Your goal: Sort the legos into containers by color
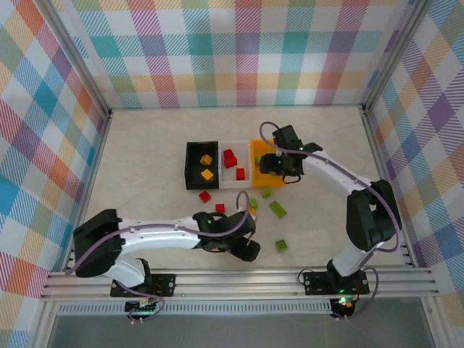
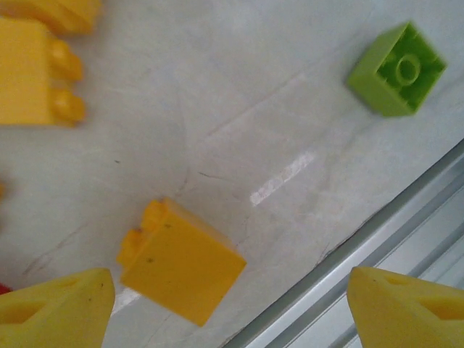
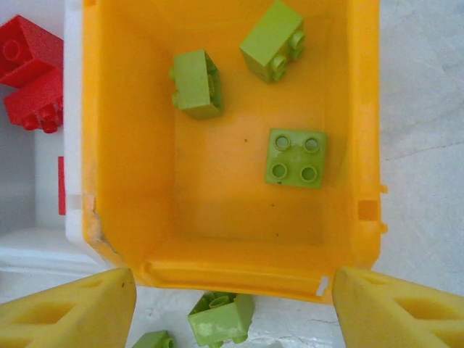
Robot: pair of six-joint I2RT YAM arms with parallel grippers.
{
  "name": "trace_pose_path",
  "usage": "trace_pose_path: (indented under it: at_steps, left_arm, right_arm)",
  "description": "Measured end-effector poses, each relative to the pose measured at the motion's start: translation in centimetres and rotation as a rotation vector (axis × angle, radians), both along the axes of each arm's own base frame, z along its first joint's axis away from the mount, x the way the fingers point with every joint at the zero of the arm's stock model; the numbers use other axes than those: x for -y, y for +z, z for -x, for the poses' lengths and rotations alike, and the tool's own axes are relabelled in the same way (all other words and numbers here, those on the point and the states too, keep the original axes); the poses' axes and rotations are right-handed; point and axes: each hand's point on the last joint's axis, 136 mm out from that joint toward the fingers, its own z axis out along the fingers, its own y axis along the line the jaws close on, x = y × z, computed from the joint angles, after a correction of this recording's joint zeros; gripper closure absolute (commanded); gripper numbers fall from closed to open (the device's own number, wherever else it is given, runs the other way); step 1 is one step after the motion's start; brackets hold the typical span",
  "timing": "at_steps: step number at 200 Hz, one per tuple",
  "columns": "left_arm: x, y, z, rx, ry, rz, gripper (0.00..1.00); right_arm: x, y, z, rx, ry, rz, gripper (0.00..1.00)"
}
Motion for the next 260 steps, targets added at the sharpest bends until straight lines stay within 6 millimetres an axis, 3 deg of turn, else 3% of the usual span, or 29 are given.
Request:
trace_pose_path:
  at_steps: [48,102,144,183,200,218,242,260]
  left_arm:
    - [0.6,-1.2,-0.8,0.035,-0.012,-0.062,0.26]
    - [-0.2,-3.6,-1.0,0.043,-0.015,-0.153,0.31]
    - [-0.1,-3.8,-1.1,0.049,-0.031,-0.157,0.56]
    - [-0.1,-3.5,-1.4,0.067,-0.025,-0.151,0.64]
    - [-0.4,-2.1,-2.0,0.093,-0.004,-0.13,0.66]
    - [-1.3,0.8,-3.7,0.122,0.059,-0.061,0.65]
    - [-4.5,6.1,-9.5,0.188,0.266,0.077,0.64]
    - [-7.6,8.4,-13.6,0.228,0.416,0.122,0.64]
  right_arm:
    - [0.4,0.2,-0.1,0.013,-0.021,-0.016,0.28]
    - [1.0,0.0,-0.3,0.013,-0.035,-0.027,0.28]
    - [1.1,0.0,-0.3,0.015,-0.037,-0.031,0.27]
    - [1.0,-0.1,-0.2,0.01,-0.036,-0.036,0.28]
    - [1.0,-0.1,0.0,0.011,-0.034,-0.041,0.29]
    - [1.0,0.3,0.3,0.024,-0.033,-0.056,0.29]
    - [1.1,1.1,1.1,0.042,-0.031,-0.083,0.29]
    - [1.1,1.4,1.5,0.051,-0.034,-0.1,0.29]
